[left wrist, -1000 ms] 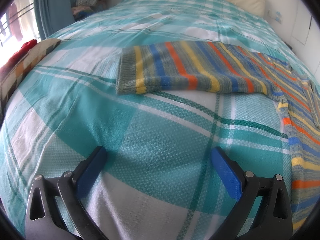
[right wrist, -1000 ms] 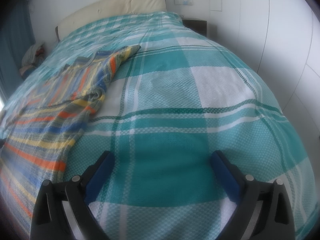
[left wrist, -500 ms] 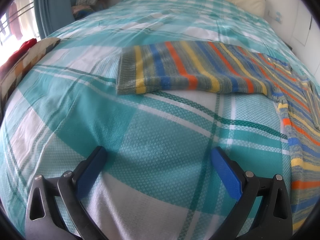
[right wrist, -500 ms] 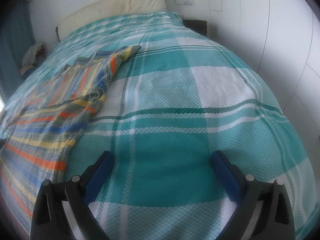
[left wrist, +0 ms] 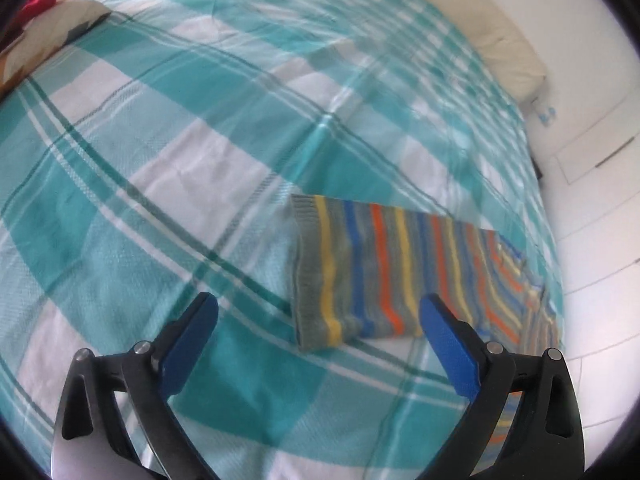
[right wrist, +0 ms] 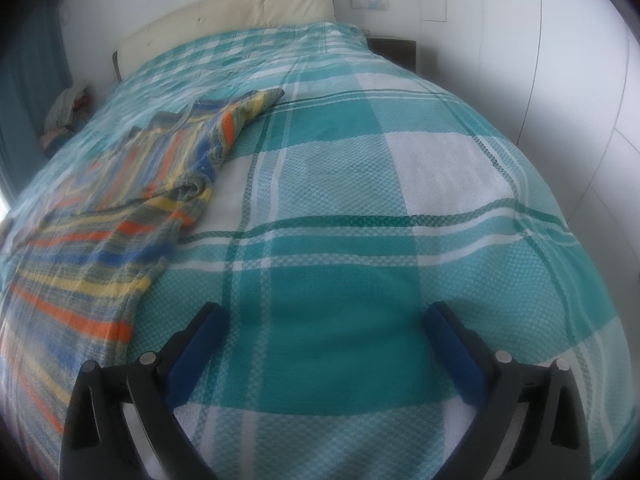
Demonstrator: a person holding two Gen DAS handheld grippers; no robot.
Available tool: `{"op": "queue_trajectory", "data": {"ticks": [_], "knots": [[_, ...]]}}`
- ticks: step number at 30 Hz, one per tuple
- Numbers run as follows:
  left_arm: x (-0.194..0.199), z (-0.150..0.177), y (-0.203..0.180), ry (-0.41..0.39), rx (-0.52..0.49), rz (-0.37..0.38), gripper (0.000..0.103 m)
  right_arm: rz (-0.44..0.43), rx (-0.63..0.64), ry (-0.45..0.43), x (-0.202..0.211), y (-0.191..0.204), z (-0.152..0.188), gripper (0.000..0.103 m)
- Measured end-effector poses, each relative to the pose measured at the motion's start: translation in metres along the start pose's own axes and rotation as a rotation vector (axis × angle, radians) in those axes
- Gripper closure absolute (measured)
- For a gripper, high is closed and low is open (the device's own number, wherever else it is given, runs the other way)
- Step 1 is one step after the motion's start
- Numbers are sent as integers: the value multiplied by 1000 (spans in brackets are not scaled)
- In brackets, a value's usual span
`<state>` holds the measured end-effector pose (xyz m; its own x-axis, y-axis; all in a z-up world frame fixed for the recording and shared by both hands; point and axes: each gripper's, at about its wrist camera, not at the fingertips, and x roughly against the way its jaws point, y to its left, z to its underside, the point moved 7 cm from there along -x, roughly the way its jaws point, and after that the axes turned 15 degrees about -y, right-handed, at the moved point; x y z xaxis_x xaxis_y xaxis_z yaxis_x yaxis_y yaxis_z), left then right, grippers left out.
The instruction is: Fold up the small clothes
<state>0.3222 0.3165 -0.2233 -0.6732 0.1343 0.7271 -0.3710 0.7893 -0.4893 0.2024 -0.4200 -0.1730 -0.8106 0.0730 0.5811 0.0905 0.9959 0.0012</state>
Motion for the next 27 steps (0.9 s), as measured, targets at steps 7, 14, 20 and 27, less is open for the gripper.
{"op": "queue_trajectory", "data": {"ticks": [7,14,20,27], "knots": [[-43,6,-14,60,0,37,103,-2,0,1,0,-1,0,3],[6,-41,-133,-23,-133,191,102,-2,1,3,-1,-1,0,2],[40,-8,-304,24,-364,421,102,-6,3,7,-2,-1,1,1],[16,98,-416,168,-475,576,82,-10,-1,8,-3,-1,0,1]]}}
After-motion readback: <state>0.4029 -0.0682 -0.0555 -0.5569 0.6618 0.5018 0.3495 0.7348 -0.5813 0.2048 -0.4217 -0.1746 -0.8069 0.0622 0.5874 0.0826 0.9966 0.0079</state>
